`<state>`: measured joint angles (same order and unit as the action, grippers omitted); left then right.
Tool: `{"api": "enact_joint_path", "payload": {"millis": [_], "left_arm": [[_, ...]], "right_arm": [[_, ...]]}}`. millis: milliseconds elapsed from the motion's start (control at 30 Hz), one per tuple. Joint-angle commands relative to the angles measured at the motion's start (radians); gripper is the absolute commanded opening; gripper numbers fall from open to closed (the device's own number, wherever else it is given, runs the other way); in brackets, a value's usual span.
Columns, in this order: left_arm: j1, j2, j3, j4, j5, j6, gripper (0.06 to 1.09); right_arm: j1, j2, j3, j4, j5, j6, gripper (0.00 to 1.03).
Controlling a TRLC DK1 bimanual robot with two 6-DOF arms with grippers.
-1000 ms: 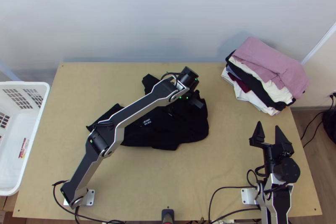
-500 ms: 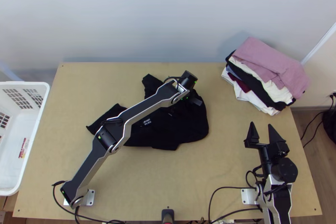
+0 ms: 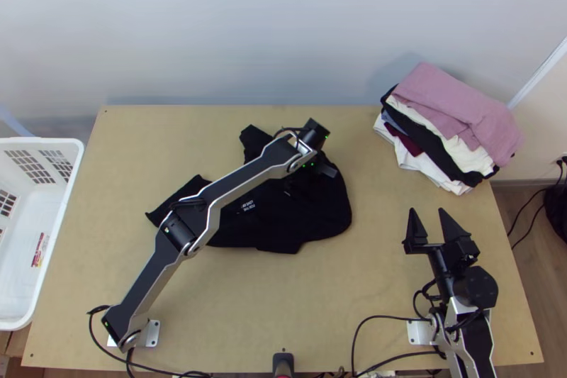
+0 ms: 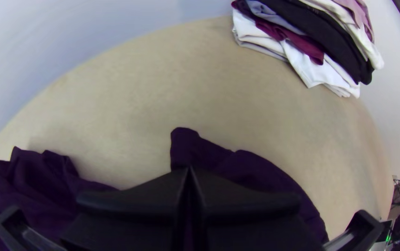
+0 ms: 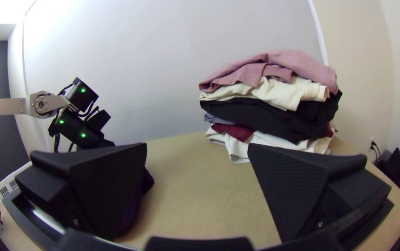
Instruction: Fold the t-shirt
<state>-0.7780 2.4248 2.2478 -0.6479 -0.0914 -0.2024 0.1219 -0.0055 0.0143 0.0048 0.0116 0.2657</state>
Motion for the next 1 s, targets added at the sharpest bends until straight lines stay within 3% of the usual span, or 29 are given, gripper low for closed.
{"api": "enact_joint_path", "payload": {"millis": [0,267,567,967], "left_arm": [[0.028,-0.007,0.021,-0.027,-0.01,-0.014,0.09],[0.052,-0.012,0.021,-0.041,-0.01,-0.015,0.09],[0.04,-0.007,0.021,-0.038,-0.008,-0.02,0.09],[0.031,-0.007,0.021,-0.029,-0.008,-0.026,0.09]], "right_arm": [[0.013,0.025,0.036,-0.052,0.005,0.02,0.98],[0.041,0.447,0.245,-0.074,-0.079,0.006,0.98],[0.045,1.01,0.544,-0.127,-0.337,0.009,0.98],[0.143,1.395,0.768,-0.158,-0.395,0.078,0.93]]}}
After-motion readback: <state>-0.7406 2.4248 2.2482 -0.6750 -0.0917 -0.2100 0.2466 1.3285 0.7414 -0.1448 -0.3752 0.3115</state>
